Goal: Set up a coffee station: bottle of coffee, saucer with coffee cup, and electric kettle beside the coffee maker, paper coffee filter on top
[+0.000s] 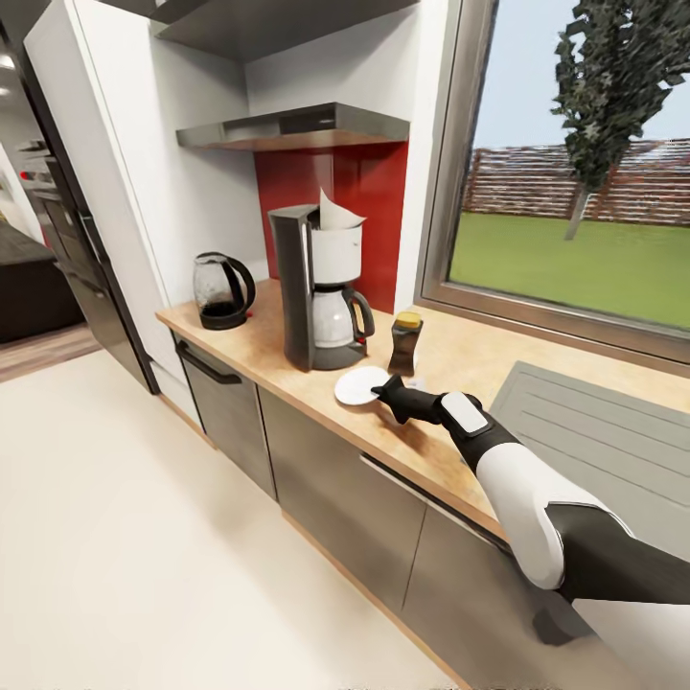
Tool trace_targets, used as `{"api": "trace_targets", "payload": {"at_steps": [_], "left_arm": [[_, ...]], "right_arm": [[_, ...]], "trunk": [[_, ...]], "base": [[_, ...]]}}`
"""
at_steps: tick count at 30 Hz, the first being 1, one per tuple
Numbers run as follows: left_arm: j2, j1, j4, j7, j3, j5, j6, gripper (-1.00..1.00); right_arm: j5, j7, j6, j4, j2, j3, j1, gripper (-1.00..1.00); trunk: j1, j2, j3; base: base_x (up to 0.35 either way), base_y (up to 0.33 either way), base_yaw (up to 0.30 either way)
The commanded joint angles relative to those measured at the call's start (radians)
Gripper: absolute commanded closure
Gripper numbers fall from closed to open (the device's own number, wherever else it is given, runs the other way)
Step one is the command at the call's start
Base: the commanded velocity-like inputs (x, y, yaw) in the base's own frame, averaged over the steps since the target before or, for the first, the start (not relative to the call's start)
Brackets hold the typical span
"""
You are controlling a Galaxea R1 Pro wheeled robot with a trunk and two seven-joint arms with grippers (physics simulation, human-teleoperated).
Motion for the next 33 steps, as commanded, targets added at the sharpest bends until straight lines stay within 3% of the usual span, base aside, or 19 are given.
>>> {"api": "trace_targets", "payload": {"at_steps": [1,21,27,33], "left_arm": [[0.0,0.0,0.0,-0.004,0.004,-0.004,0.011,-1.0],[0.0,-0.001,0.0,-0.004,0.004,-0.004,0.01,-1.0],[0.0,0.0,0.0,-0.004,0.004,-0.004,0.01,-1.0],[0.0,0.0,0.0,-0.004,0.004,-0.004,0.01,-1.0]], "right_arm": [[0.003,0.004,0.006,0.0,0.001,-0.009,-0.001,1.0],[0.004,0.002,0.005,0.0,0.001,-0.008,-0.001,1.0],[-0.003,-0.101,0.005,-0.001,0.001,-0.006,-0.001,1.0],[-0.003,-0.113,0.005,-0.002,0.001,-0.006,-0.001,1.0]], "trunk": [[0.0,-0.001,-0.002],[0.0,-0.001,-0.01],[0.0,-0.001,-0.01],[0.0,-0.001,-0.01]], "base": [[0.0,0.0,0.0],[0.0,0.0,0.0],[0.0,0.0,0.0],[0.0,0.0,0.0]]}}
